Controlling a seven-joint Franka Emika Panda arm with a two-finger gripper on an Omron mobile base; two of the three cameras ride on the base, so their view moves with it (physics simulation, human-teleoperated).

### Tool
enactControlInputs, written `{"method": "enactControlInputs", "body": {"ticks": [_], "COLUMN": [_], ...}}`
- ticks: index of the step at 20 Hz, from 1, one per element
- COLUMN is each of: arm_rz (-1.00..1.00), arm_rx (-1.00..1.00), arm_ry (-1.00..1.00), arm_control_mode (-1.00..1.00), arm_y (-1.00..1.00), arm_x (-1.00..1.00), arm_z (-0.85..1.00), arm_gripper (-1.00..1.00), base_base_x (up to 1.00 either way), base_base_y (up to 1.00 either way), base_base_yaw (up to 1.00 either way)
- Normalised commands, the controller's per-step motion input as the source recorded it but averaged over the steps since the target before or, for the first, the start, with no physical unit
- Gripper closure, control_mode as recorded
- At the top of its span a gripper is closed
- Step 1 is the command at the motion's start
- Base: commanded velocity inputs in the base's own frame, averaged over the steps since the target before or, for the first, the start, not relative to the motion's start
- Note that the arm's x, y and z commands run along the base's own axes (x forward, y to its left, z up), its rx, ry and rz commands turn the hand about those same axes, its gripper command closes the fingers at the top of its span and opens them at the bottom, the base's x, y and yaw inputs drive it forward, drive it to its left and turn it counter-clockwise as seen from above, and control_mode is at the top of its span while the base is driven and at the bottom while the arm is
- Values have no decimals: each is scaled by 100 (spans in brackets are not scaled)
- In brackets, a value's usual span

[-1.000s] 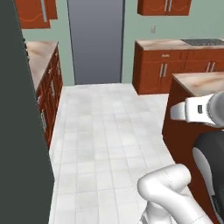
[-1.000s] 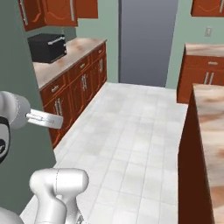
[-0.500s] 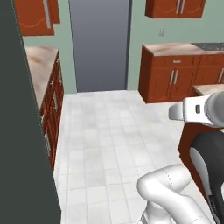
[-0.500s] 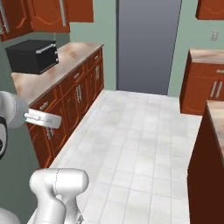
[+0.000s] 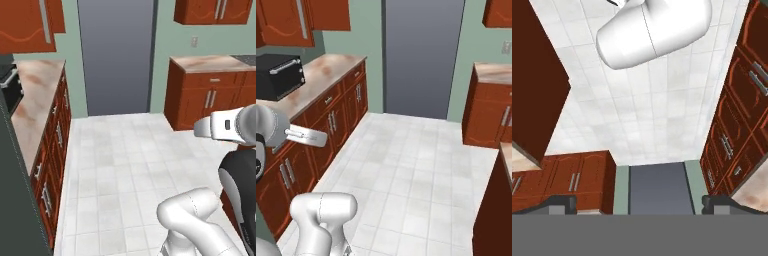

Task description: Move the mayonnaise and shaker from the cabinet to the dining counter.

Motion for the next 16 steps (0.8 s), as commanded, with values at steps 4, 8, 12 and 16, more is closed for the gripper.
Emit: {"method": "enactControlInputs", "body": {"ticks": [4,8,12,16], "arm_rz": [0,0,0,0], "arm_rx": [0,0,0,0], "arm_ry": [0,0,0,0], "arm_control_mode": [100,100,100,100], "arm_y": [0,0,0,0], "arm_x": [0,0,0,0], "arm_z": [0,0,0,0], "arm_gripper": [-100,-100,-100,-100], "base_base_x": [100,100,100,100], "base_base_y": [-31,-43,-45,-39], "base_base_yaw": [0,6,17,25]}}
